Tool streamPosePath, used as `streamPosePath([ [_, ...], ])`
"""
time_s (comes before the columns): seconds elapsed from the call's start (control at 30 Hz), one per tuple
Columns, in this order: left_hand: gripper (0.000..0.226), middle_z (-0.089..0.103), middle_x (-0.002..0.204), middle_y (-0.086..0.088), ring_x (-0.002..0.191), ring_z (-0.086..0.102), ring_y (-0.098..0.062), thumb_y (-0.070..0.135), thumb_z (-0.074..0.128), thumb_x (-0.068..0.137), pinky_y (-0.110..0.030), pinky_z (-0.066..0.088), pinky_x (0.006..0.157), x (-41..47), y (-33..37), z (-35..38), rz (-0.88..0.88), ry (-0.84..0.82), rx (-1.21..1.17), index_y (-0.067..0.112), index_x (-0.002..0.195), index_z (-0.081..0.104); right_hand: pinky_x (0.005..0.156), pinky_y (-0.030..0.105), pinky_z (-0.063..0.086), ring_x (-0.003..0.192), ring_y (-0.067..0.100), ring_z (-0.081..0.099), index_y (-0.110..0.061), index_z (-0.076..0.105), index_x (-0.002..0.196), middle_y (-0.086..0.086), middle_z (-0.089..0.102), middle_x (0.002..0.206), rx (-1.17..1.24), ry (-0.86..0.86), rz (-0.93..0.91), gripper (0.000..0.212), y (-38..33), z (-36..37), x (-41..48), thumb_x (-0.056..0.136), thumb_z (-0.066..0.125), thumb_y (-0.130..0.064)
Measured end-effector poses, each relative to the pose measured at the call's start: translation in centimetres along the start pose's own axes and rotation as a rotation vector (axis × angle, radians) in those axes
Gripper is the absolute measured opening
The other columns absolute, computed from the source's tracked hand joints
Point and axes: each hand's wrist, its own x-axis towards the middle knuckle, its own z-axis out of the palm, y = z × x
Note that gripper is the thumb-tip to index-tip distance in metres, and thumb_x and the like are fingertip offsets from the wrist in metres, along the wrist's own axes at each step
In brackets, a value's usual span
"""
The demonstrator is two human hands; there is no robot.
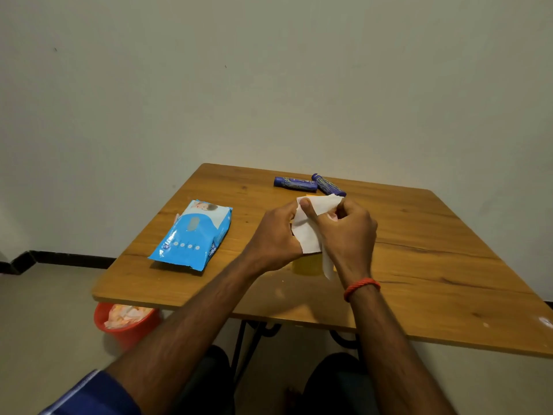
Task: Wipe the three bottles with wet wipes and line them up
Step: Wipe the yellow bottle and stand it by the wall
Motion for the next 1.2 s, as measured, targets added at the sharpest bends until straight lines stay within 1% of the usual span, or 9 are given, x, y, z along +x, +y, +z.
streamPosePath([
  [0.13,0.063,0.059,0.119,0.009,0.100,0.060,-0.003,0.007,0.083,0.077,-0.008,0.051,0.078,-0.2,0.1,-0.2,0.039,-0.006,-0.145,0.019,0.132,0.055,0.062,0.022,0.059,0.083,0.008,0.067,-0.019,0.065,0.106,-0.005,0.070,0.100,0.048,0.031,-0.053,0.056,-0.4,-0.3,-0.1,0.073,0.072,-0.064],
  [0.27,0.051,0.066,0.120,0.003,0.107,0.066,-0.011,0.005,0.081,0.080,-0.029,0.059,0.088,-0.2,-0.2,-0.2,0.049,-0.014,-0.264,0.016,0.125,0.060,0.051,0.006,0.046,0.072,-0.003,0.062,-0.017,0.068,0.100,-0.011,0.065,0.089,0.099,0.040,-0.052,0.037,-0.6,-0.4,-0.1,0.084,0.070,-0.050],
  [0.43,0.072,0.062,0.136,-0.007,0.121,0.063,-0.018,0.002,0.076,0.082,-0.040,0.057,0.093,-0.1,-0.9,0.0,-0.049,-0.070,-0.502,0.010,0.146,0.045,0.054,0.022,0.056,0.072,0.009,0.070,-0.016,0.072,0.082,-0.001,0.072,0.081,0.276,0.000,0.133,0.031,-0.4,-0.5,0.3,0.089,0.066,-0.046],
  [0.6,0.048,0.066,0.130,-0.009,0.111,0.068,-0.032,0.025,0.055,0.096,-0.062,0.056,0.084,-0.6,-0.1,0.2,-0.253,-0.130,-1.088,0.026,0.144,0.050,0.064,0.040,0.060,0.074,0.020,0.069,-0.030,0.066,0.070,-0.005,0.068,0.072,0.275,0.028,0.192,0.021,0.0,-0.6,0.3,0.089,0.071,-0.026],
  [0.77,0.042,0.059,0.138,-0.008,0.099,0.067,-0.022,0.027,0.047,0.100,-0.041,0.061,0.078,-0.4,0.8,1.1,-0.264,-0.032,-1.065,0.032,0.141,0.055,0.061,0.023,0.054,0.069,0.000,0.061,-0.012,0.072,0.087,-0.004,0.065,0.075,0.144,0.034,0.034,0.008,-0.3,-0.4,-0.4,0.090,0.068,-0.007],
  [0.9,0.036,0.070,0.115,-0.011,0.096,0.071,-0.027,0.043,0.045,0.100,-0.047,0.062,0.077,-0.6,1.4,1.3,-0.347,0.013,-0.962,0.028,0.129,0.060,0.067,0.018,0.053,0.077,0.009,0.063,-0.007,0.072,0.089,0.003,0.069,0.083,0.099,0.068,-0.098,0.007,-1.0,0.1,-0.7,0.091,0.065,-0.008],
  [1.0,0.032,0.074,0.100,-0.007,0.083,0.074,-0.022,0.052,0.045,0.096,-0.040,0.061,0.061,-0.8,1.4,1.4,-0.416,-0.044,-0.992,0.030,0.114,0.060,0.067,0.010,0.044,0.080,0.009,0.059,-0.003,0.072,0.088,0.009,0.069,0.087,0.017,0.061,-0.189,0.010,-1.1,0.2,-0.5,0.090,0.063,-0.006],
  [1.1,0.052,0.073,0.111,-0.013,0.091,0.073,-0.027,0.061,0.051,0.085,-0.044,0.059,0.068,-0.9,0.7,1.8,-0.456,-0.056,-1.092,0.028,0.123,0.063,0.067,0.013,0.040,0.081,0.013,0.055,-0.003,0.070,0.084,0.009,0.065,0.088,-0.108,0.001,-0.307,0.011,-0.9,0.4,-0.4,0.087,0.061,0.000],
  [1.2,0.066,0.070,0.120,-0.017,0.104,0.070,-0.030,0.066,0.051,0.083,-0.045,0.057,0.080,-0.7,-0.2,2.2,-0.502,-0.011,-1.205,0.024,0.132,0.062,0.080,0.021,0.040,0.098,0.020,0.056,-0.004,0.070,0.099,0.011,0.065,0.103,-0.199,-0.087,-0.419,0.016,-0.7,0.8,-1.1,0.089,0.059,-0.001],
])
